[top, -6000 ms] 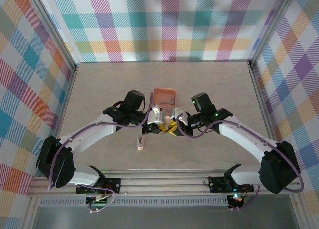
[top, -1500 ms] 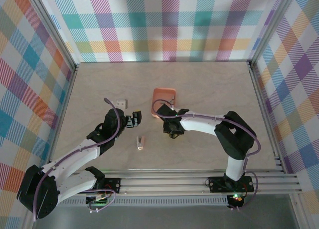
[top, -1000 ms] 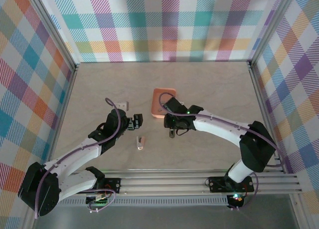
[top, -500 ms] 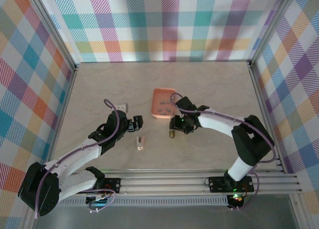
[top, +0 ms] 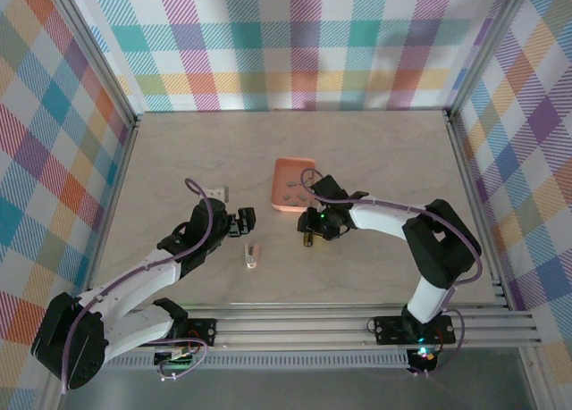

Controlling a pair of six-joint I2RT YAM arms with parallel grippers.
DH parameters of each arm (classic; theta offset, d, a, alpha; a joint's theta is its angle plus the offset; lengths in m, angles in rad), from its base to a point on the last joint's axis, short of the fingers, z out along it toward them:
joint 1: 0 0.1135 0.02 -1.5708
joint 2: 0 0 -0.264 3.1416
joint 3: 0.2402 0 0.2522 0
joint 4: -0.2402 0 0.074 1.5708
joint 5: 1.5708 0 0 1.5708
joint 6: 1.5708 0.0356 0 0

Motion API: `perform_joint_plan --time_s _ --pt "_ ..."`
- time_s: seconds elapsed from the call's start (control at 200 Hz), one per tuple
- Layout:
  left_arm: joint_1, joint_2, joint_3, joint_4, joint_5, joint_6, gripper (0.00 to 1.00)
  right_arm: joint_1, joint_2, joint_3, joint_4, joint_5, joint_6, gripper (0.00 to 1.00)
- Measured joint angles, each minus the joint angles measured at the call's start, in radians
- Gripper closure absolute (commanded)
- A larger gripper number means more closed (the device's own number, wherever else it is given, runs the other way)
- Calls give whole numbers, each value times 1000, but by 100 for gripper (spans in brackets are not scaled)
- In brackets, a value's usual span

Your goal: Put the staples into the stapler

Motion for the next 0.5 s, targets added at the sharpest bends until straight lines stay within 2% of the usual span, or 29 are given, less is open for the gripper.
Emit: perform_joint_plan --time_s 0.165,0.275,0.37,0.5 --pt "0 0 0 0 0 3 8 0 -8 -6 -3 -3 -1 53" --pt "0 0 0 -6 -1 3 8 0 -63 -1 -77 30 -31 52" --pt "0 0 0 -26 -9 3 7 0 -109 66 -189 77 -112 52" --pt "6 0 1 -56 -11 -5 6 -7 -106 247 -291 126 -304 52"
